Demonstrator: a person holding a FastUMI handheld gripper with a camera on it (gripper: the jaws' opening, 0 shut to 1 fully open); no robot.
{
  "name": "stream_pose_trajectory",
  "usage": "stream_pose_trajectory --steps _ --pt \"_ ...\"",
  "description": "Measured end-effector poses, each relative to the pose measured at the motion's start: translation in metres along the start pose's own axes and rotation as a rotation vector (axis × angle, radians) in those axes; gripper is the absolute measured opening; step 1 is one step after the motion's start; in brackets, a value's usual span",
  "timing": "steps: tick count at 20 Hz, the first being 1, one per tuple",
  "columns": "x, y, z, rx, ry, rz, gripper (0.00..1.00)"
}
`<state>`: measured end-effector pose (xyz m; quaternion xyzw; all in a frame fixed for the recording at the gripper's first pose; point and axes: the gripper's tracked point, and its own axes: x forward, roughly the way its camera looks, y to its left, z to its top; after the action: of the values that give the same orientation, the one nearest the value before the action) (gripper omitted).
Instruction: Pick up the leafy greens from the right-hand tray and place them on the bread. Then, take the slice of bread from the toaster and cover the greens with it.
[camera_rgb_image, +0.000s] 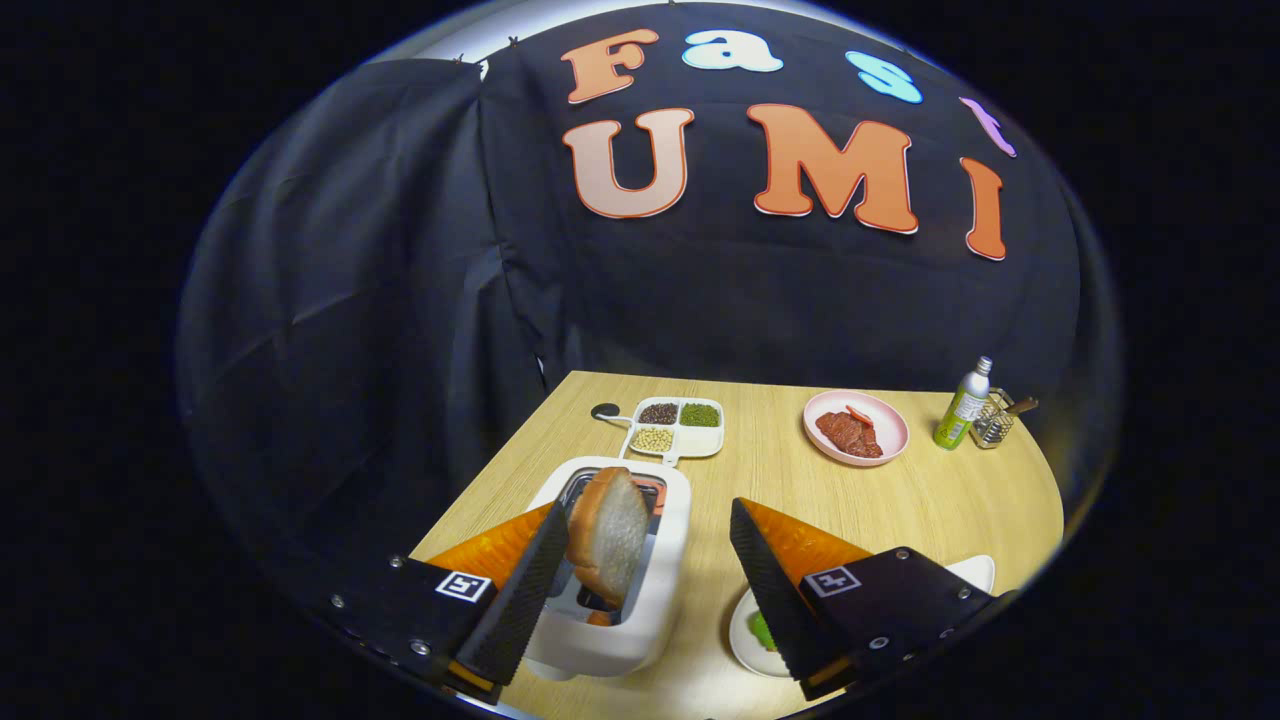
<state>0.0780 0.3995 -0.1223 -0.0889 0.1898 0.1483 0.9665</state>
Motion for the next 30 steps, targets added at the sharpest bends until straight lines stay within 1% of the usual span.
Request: stream_pose_trajectory --steps 3,7,8,11,15,17,21,25,30 --pt "0.014 0.009 -0.007 -0.008 0.012 -0.02 0.98" --pt "0.024 0.015 -0.021 -0.022 0.06 -0.046 0.98" --pt "0.027 0.016 -0.023 -0.025 0.06 -0.053 0.95" --pt "0.031 0.014 -0.032 -0.049 0.087 -0.073 0.67" --pt "0.032 0.016 -0.041 -0.036 0.115 -0.073 0.29" --pt "0.03 0.017 -0.04 -0.036 0.116 -0.069 0.16" --pt "0.022 0.014 -0.031 -0.013 0.093 -0.062 0.08" --pt "0.009 0.012 -0.012 -0.005 0.068 -0.042 0.07" --pt "-0.01 0.004 0.022 0.023 -0.001 -0.014 0.07"
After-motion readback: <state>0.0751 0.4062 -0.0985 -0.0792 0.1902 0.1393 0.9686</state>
